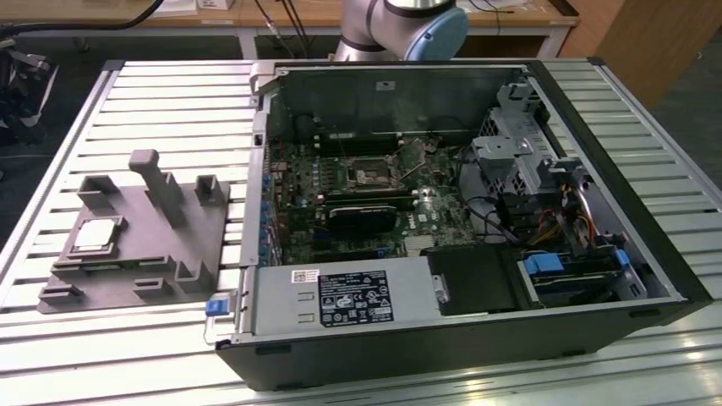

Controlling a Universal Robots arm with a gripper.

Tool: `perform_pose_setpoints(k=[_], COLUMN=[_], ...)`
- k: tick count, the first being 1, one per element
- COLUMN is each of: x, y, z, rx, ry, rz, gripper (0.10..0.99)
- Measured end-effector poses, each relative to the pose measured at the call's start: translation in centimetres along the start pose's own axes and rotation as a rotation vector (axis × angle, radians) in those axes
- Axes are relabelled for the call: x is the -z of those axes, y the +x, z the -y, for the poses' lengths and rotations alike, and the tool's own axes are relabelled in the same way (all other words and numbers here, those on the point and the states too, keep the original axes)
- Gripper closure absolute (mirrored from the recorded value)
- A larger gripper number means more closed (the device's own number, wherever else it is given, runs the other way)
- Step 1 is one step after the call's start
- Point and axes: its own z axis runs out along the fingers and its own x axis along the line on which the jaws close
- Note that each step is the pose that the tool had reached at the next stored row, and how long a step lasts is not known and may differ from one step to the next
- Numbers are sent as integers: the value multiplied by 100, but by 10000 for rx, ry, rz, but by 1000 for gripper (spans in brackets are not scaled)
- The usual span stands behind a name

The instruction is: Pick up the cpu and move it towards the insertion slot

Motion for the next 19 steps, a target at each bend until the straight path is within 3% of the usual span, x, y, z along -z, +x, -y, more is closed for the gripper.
perform_pose_setpoints(k=[8, 9, 10, 12, 13, 15, 16, 18, 19], x=[-50, -68, -85, -121, -140, -178, -195, -230, -248], y=[18, 22, 29, 46, 57, 73, 79, 84, 86], z=[21, 27, 35, 52, 63, 77, 81, 87, 88], rx=[0, 0, 1, 1, 2, 1, 1, 2, 2], ry=[2, 2, 3, 3, 2, 0, 1, 2, 2], rz=[-1, -1, -3, -2, 0, 3, 0, 0, -1], gripper=[973, 918, 918, 792, 792, 675, 675, 561, 561])
